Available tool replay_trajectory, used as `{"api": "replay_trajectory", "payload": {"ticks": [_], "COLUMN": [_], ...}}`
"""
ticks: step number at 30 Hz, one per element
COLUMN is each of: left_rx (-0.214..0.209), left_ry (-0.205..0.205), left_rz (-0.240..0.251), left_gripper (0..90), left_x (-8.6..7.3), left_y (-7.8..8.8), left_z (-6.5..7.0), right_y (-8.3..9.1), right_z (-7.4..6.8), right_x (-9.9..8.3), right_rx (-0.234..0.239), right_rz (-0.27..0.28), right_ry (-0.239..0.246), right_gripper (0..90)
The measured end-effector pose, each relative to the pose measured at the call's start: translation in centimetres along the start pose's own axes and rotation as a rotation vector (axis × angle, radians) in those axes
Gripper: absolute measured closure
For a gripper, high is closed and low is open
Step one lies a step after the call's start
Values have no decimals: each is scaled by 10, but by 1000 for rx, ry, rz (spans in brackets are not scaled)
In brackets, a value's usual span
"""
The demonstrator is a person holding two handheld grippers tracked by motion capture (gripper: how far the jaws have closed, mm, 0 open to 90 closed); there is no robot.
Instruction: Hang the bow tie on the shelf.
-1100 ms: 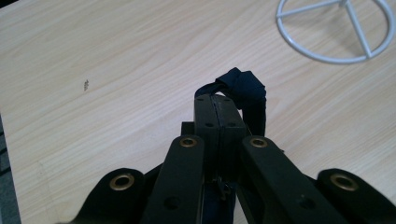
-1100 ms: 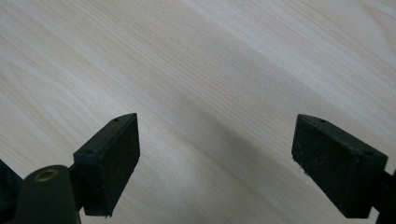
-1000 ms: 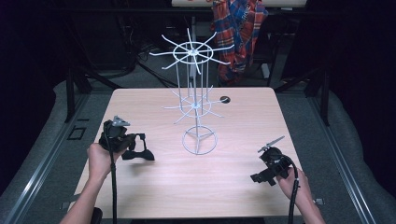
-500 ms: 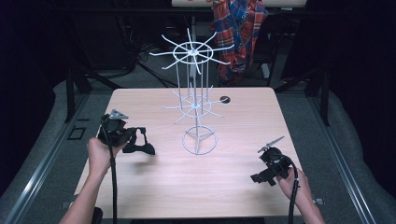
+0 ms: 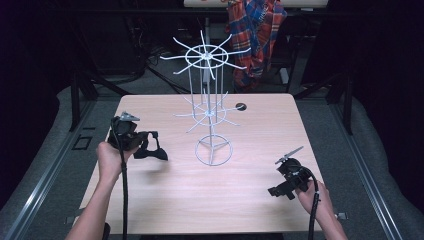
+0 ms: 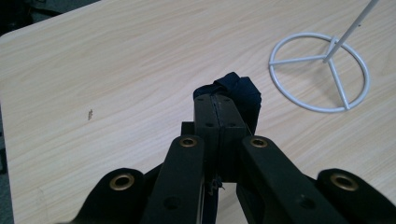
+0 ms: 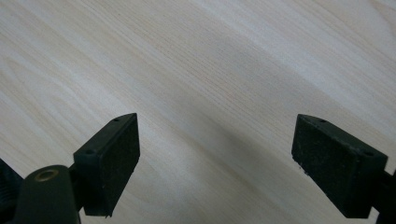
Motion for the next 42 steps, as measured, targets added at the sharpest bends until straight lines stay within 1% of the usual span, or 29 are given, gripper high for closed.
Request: {"api": "replay_trajectory", "payload": {"ticks": [1, 2, 4, 5, 7, 8, 10, 11, 13, 14, 15, 16, 21, 24, 26, 27, 28, 29, 30, 31, 32, 34, 35, 36, 38, 39, 40, 41, 42], "left_rx": [-1, -2, 0, 5, 8, 8, 3, 5, 5, 2, 0, -2, -11, -15, -13, -13, -15, -11, -11, -12, -11, -7, -10, -5, -12, -9, -2, -7, -1], "left_ry": [7, 11, 9, 7, 9, 9, 10, 10, 8, 12, 14, 15, -4, -12, -18, -20, -23, -23, -22, -22, -21, -21, -20, -17, -12, -9, -14, -13, -16], "left_rz": [3, 3, -2, -7, -8, -8, -13, -11, -8, -6, -4, -2, -7, -8, -4, -9, -8, -7, -5, -4, -2, 1, 0, 4, 8, 9, 10, 15, 15], "left_gripper": [898, 898, 898, 899, 899, 899, 898, 898, 898, 898, 898, 898, 898, 898, 898, 898, 898, 898, 898, 898, 898, 898, 898, 897, 898, 898, 898, 898, 898], "left_x": [2, 4, 5, 6, 8, 8, 11, 13, 15, 16, 18, 20, 29, 35, 38, 39, 41, 42, 44, 45, 46, 49, 50, 51, 52, 54, 55, 57, 58], "left_y": [0, 0, -1, -2, -3, -3, -3, -3, -4, -4, -4, -4, -5, -3, -2, -1, 0, 0, 1, 1, 2, 2, 3, 3, 2, 3, 3, 3, 3], "left_z": [-1, -1, -1, 0, 1, 1, 0, 0, 0, 0, 1, 2, 8, 11, 12, 13, 14, 14, 14, 14, 14, 15, 15, 15, 15, 15, 15, 16, 17], "right_y": [-1, -1, -1, -1, -2, -2, -1, -1, -1, -1, -1, 0, 1, 2, 2, 3, 3, 3, 2, 2, 1, 2, 3, 2, 2, 2, 2, 3, 3], "right_z": [0, 0, 0, 1, 0, 0, 1, 1, 1, 1, 1, 1, 2, 2, 2, 3, 3, 3, 2, 2, 1, 1, 2, 2, 2, 1, 2, 2, 2], "right_x": [0, 0, 0, 0, -1, -1, -1, -1, -1, -1, -2, -2, -3, -3, -3, -3, -3, -3, -3, -3, -3, -3, -3, -3, -3, -3, -3, -3, -3], "right_rx": [5, -3, -2, -3, 8, 8, 5, -3, -2, 4, -1, 7, -3, -2, 3, -3, -3, -3, -3, -4, 7, 4, 2, 3, 3, 5, -5, -4, -4], "right_rz": [15, 6, 9, 2, 15, 15, 6, 2, 3, 12, 7, -1, 7, 4, 15, 3, 4, 6, 21, 20, 32, 33, 21, 24, 20, 30, 20, 12, 8], "right_ry": [-9, -2, -1, -1, -19, -19, -18, -15, -15, -19, -16, -15, -14, -14, -18, -9, -9, -9, -18, -17, -26, -25, -19, -20, -20, -26, -17, -12, -12], "right_gripper": [151, 150, 151, 150, 151, 151, 150, 150, 150, 150, 151, 150, 150, 150, 150, 150, 151, 150, 151, 151, 150, 151, 150, 151, 151, 151, 151, 150, 151]}}
Point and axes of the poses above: each handheld gripper's, and its own axes: y roughly backward along the jaws, x roughly out of its top, z roughly to its right, the point moved 1 cm from there along -y, roughly forward along the jaws, and after that the axes turned 4 degrees about x, right-handed, at the moved point
